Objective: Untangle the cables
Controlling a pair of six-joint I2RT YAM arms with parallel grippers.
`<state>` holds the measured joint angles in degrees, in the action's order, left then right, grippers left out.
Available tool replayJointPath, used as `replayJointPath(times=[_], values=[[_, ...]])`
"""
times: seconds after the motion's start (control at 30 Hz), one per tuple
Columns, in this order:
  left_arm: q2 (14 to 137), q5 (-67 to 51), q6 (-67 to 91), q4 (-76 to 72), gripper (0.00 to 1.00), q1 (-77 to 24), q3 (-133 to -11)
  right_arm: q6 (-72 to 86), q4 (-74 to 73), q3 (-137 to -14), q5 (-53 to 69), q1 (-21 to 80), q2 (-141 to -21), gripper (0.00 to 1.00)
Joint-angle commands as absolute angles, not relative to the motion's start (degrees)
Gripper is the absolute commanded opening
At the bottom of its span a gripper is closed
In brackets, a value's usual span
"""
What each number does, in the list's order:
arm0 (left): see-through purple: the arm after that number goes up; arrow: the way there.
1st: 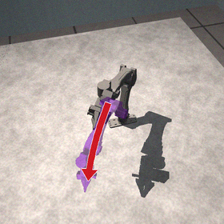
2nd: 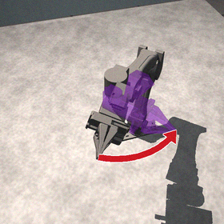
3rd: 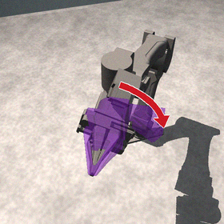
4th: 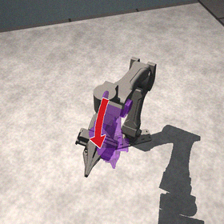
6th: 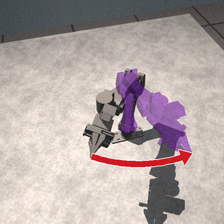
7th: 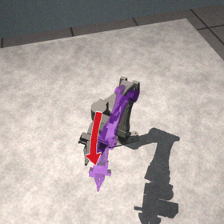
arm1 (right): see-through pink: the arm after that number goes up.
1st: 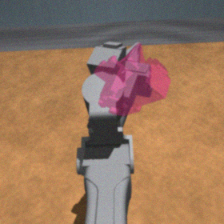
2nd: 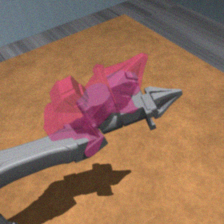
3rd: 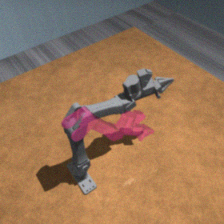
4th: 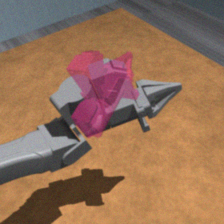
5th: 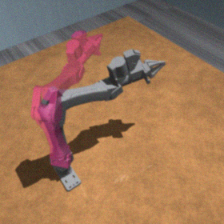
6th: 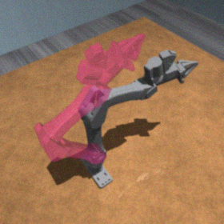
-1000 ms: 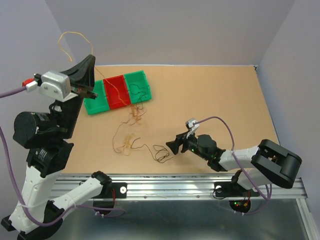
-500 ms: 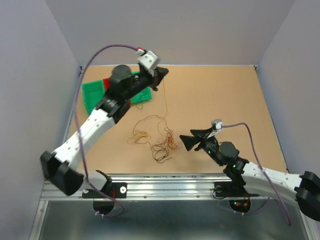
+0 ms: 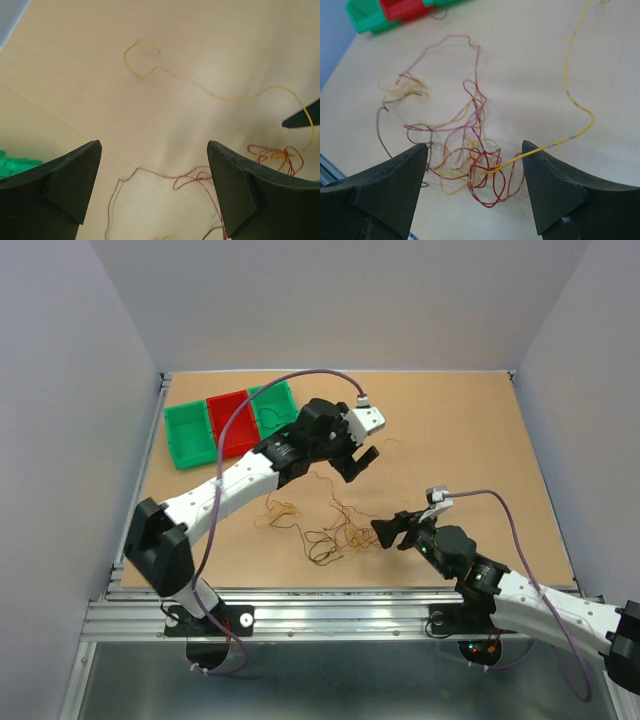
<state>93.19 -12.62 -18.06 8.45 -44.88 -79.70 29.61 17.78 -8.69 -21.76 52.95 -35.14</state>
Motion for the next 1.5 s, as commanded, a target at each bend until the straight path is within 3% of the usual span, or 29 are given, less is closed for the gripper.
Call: replayJointPath(times=[0.0,0.17,0.4,0.47,0.5,0.57,0.63,0.73,1.33,1.37,1.47], values=[[78.7,-11.6,-24.5,10.5,0.99,-44.3,-73.3,31.5,15.5,-11.5,-20.5,53.2,-42.1,0.81],[69.0,-17.1,-33.7,22.1,0.99,-46.3,-65.8,31.7,17.0,-14.4,-20.7,53.3,-52.0,0.82],[65.7,-7.8,-35.7,19.9,0.98,-50.4,-50.9,31.7,20.3,-18.4,-21.0,53.3,-63.6,0.83],[65.7,-5.5,-35.9,18.1,0.98,-50.7,-49.4,32.2,20.4,-19.6,-22.2,53.3,-66.0,0.69],[65.7,-4.8,-36.1,16.9,0.98,-50.8,-48.4,32.4,20.3,-19.9,-24.9,53.3,-66.4,0.44],[66.1,-3.7,-36.9,16.3,0.97,-50.9,-47.5,33.4,18.9,-20.5,-28.4,53.3,-66.6,0.22],[66.8,-2.5,-38.0,15.6,0.97,-50.9,-46.7,33.4,17.6,-21.4,-32.8,53.3,-66.0,0.08],[68.5,1.3,-38.1,14.4,0.96,-50.9,-46.1,33.0,15.3,-23.4,-38.4,53.0,-65.4,0.00],[75.5,1.4,-46.4,5.5,0.95,-51.0,-42.9,32.1,13.3,-25.7,-39.4,51.5,-63.7,0.01],[76.5,1.0,-46.9,5.4,0.92,-51.0,-43.1,32.1,13.2,-25.4,-39.3,51.5,-63.5,0.01],[79.3,0.3,-47.5,5.4,0.66,-51.0,-44.5,32.1,13.1,-25.0,-39.0,51.5,-62.3,0.00]])
